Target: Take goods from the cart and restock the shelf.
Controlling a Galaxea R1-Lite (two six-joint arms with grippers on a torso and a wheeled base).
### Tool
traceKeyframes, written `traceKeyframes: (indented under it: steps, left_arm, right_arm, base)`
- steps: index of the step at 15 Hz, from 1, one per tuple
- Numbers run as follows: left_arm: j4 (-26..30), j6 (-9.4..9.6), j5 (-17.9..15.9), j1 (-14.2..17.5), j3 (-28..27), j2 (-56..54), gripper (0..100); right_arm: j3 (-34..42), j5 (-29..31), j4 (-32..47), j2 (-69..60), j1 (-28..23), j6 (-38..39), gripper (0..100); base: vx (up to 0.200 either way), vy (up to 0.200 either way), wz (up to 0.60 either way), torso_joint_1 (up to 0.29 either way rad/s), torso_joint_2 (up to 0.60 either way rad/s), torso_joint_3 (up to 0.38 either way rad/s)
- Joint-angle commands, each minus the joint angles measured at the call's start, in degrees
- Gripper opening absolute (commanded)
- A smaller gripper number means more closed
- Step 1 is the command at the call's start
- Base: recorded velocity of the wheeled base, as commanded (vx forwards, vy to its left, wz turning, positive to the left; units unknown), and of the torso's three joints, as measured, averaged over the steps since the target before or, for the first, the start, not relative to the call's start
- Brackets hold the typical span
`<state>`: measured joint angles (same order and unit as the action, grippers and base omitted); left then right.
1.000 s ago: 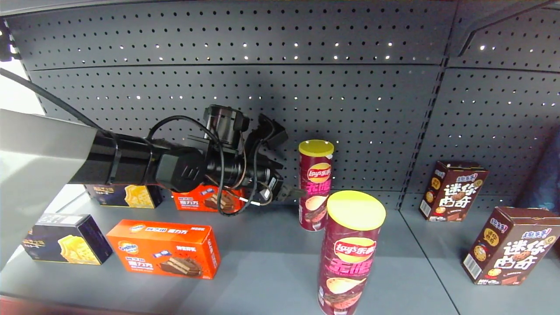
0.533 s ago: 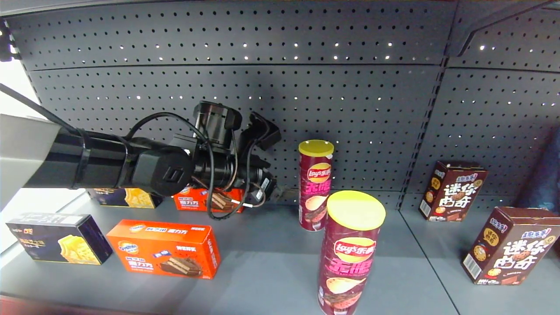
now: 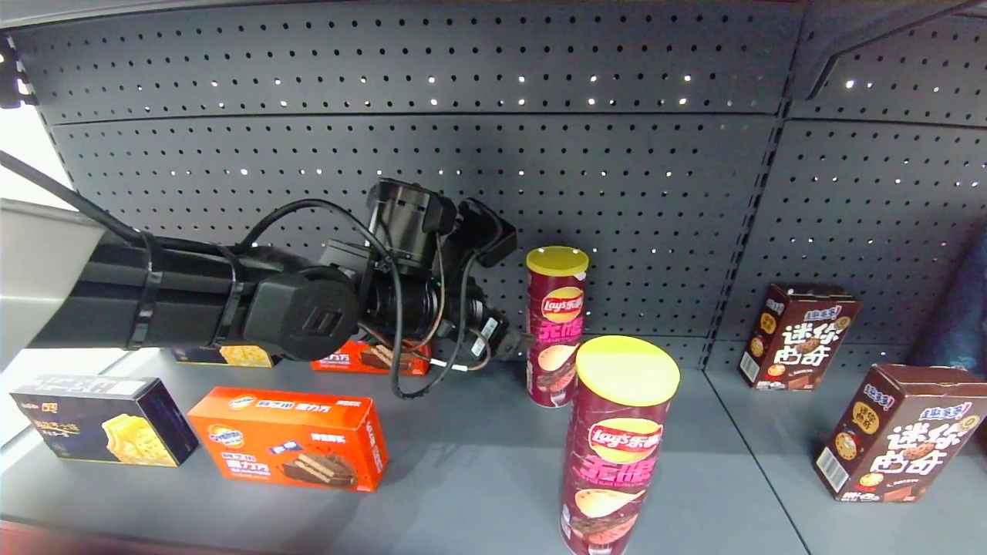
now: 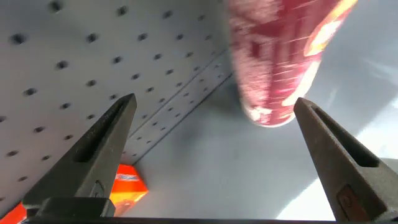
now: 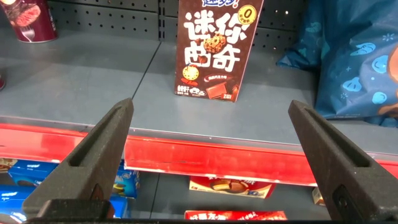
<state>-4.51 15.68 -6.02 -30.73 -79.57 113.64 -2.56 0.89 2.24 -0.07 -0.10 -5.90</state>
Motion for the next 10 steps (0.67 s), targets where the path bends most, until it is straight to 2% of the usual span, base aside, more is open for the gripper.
traceKeyframes:
  steps: [1,3,8,10]
  left_arm:
    - [-0.06,-0.03,0.05,-0.47,-0.06,0.09,100]
    - [-0.06,-0.03,0.49,-0.47,-0.24,0.18,100]
    - [0.03,-0.47,4.0,-0.64,-3.75,2.64,100]
    - [0.2,-0.47,4.09,-0.64,-4.98,3.52,100]
  right_arm:
    - [0.01,-0.01,-0.05,0.07,0.01,0.01,100]
    - [0.01,-0.01,-0.05,0.07,0.01,0.01,100]
    - [0.01,-0.01,-0.05,0.07,0.01,0.01,100]
    - [0.01,-0.01,-0.05,0.07,0.01,0.01,100]
  base:
    - [0.0,0.0,0.0,0.0,0.0,0.0]
    - [0.0,0.0,0.0,0.0,0.0,0.0]
    - [0.0,0.0,0.0,0.0,0.0,0.0]
    - [0.0,0.0,0.0,0.0,0.0,0.0]
